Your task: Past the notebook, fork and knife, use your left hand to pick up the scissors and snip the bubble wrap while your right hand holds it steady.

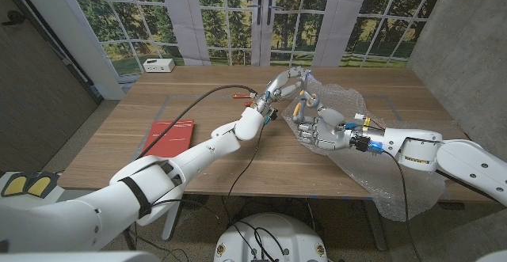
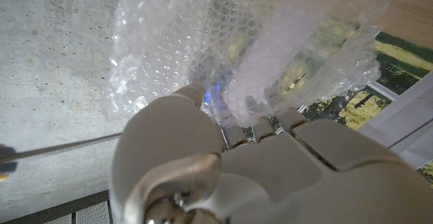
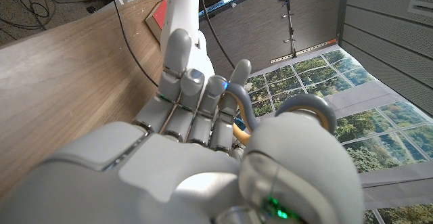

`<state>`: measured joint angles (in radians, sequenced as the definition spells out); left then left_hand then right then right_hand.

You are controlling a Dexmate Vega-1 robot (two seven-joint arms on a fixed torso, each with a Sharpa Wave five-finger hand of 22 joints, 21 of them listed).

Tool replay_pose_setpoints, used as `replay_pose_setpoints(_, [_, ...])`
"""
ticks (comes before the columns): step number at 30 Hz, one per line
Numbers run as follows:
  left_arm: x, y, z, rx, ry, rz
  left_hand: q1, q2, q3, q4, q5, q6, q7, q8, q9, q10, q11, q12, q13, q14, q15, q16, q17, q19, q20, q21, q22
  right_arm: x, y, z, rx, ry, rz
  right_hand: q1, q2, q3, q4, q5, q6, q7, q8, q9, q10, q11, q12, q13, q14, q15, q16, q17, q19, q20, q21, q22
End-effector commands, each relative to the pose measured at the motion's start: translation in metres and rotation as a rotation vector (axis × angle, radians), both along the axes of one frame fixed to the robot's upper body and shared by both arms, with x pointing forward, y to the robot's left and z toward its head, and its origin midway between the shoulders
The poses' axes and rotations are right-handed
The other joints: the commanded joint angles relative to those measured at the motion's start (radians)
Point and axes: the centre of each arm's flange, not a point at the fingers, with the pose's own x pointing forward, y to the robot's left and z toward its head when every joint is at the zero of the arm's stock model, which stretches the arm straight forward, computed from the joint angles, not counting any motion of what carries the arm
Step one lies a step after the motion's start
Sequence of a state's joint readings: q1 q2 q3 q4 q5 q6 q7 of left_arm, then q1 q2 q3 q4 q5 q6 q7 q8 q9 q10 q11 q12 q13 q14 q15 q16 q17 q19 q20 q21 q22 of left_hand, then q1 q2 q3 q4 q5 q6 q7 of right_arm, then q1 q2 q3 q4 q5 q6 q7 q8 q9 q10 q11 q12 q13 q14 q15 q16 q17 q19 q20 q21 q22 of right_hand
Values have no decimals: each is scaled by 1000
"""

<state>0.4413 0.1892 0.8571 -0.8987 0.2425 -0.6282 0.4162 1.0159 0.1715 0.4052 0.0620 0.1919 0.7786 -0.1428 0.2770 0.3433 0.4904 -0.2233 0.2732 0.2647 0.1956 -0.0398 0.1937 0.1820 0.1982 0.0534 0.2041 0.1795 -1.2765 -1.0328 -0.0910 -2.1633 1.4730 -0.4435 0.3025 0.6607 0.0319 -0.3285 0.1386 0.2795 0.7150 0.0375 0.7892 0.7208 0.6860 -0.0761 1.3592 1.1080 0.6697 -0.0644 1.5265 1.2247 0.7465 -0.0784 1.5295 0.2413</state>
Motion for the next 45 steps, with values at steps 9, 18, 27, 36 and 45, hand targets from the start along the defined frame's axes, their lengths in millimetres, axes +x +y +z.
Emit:
replay_pose_setpoints(9, [-2,11,0,-38,-12,-1,-8,-2,11,-8,-1,15,-1,-2,-3,21,4,1,4,17,-109,7,1,13,-1,6,1,6,-9,-1,0,16,-42,-7,2,2,1,-4,15,4,-7,3,3,3,-1,1,11,-146,-12,-2,0,-25,3,2])
replay_pose_setpoints(18, [-1,14,0,-54,-11,3,-11,-2,13,-10,-1,17,0,-3,-3,26,4,1,4,22,-112,7,1,16,-5,7,1,10,-10,-1,1,20,-43,-7,4,3,1,-4,15,6,-12,5,3,6,-7,-6,16,-145,-11,2,0,-25,-1,-5])
replay_pose_setpoints(27, [-3,14,-2,-64,-8,-10,-13,-3,15,-13,-1,17,0,-5,-4,29,4,0,5,26,-114,8,2,17,-5,7,1,13,-10,-2,-2,34,-43,-7,6,3,1,-4,17,4,-14,8,2,3,-9,-9,13,-146,-16,-2,1,-25,0,-5])
replay_pose_setpoints(36, [-5,17,-4,-79,4,-11,-16,-3,17,-14,-2,16,-2,-7,-5,33,3,0,5,27,-115,7,2,17,-5,6,1,16,-11,-1,-2,38,-46,-8,7,3,1,-5,19,7,-18,8,6,3,-13,-15,15,-146,-18,-1,-1,-22,1,-4])
replay_pose_setpoints(45, [-7,20,-9,-86,16,-12,-19,-3,19,-17,-2,17,-2,-9,-6,36,3,0,6,28,-118,6,2,18,-7,6,1,19,-14,0,2,39,-68,-8,6,2,0,-5,21,7,-23,12,3,3,-11,-10,16,-147,-30,-9,2,-24,-1,-9])
